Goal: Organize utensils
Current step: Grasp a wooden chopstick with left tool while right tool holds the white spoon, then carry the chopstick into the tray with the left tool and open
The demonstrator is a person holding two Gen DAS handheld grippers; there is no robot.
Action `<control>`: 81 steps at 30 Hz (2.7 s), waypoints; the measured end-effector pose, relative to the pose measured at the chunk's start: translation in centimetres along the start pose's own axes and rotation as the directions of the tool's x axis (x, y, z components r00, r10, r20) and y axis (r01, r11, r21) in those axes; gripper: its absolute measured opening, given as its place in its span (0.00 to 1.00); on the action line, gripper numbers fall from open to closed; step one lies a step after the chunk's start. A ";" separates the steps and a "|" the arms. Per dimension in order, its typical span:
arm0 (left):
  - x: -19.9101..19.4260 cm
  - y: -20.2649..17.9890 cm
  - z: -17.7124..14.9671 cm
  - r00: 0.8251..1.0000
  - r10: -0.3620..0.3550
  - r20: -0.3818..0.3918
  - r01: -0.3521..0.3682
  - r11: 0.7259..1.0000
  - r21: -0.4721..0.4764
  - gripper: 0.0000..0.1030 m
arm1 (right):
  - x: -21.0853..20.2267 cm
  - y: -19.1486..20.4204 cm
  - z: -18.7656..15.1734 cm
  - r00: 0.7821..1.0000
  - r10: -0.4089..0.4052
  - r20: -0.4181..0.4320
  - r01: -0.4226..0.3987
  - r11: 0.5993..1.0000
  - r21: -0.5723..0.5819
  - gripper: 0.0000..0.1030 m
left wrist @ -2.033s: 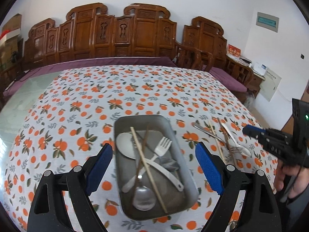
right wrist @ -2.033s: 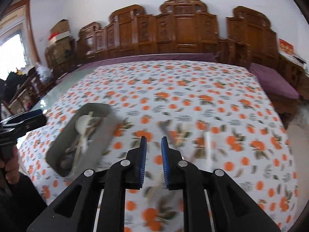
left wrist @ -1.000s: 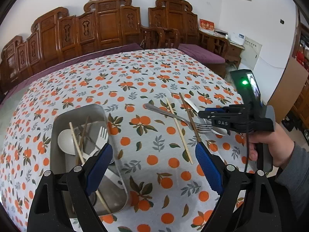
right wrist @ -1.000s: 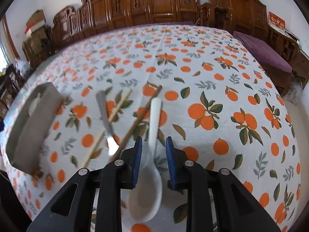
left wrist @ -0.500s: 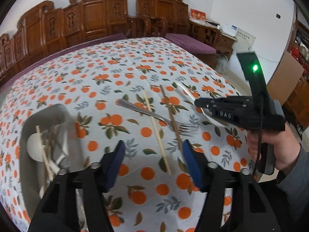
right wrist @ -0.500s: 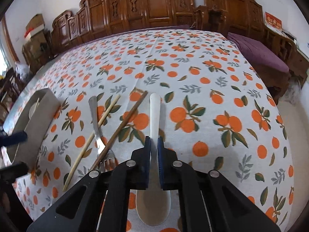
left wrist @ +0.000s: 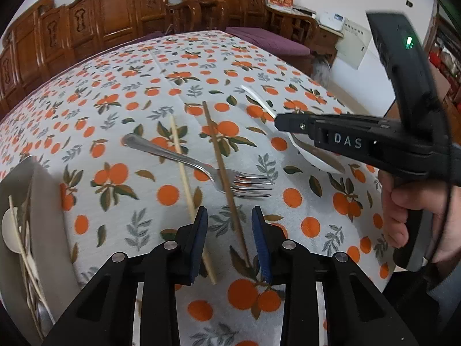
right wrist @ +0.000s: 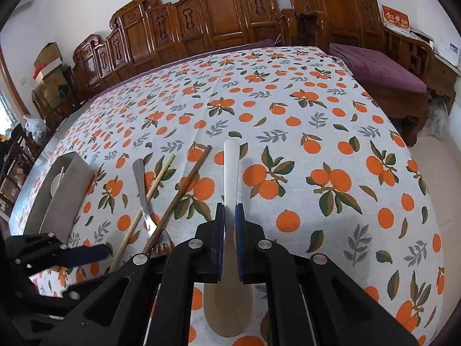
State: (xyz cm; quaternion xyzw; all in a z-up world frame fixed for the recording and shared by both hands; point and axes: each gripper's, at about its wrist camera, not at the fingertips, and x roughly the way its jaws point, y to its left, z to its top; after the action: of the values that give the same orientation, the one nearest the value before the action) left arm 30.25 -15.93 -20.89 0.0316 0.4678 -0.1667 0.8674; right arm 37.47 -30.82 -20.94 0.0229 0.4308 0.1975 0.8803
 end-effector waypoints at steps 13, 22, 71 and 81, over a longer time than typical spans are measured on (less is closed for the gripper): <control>1.5 0.1 0.2 0.998 0.044 -0.052 -0.045 0.999 -0.010 0.04 | -0.1 1.3 0.1 1.000 0.024 0.005 -0.024 1.000 -0.020 0.08; -3.2 2.1 -0.2 0.997 0.070 0.010 -0.070 0.996 -0.054 0.04 | -0.9 3.2 0.3 0.999 0.043 0.028 -0.041 0.998 -0.050 0.08; -16.1 12.6 -7.1 0.946 0.292 0.141 -0.260 0.943 -0.208 0.04 | -3.5 16.4 -1.3 0.979 0.202 0.024 -0.186 0.935 -0.301 0.08; -13.1 13.1 -7.5 0.949 0.305 0.086 -0.284 0.939 -0.193 0.04 | -3.3 16.8 -1.3 0.976 0.215 0.018 -0.199 0.931 -0.304 0.08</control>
State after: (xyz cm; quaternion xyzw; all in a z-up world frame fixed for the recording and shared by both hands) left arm 21.81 1.40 -15.61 0.0139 0.4203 0.0061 0.9073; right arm 29.13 -16.79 -15.75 -0.0610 0.3683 0.3518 0.8584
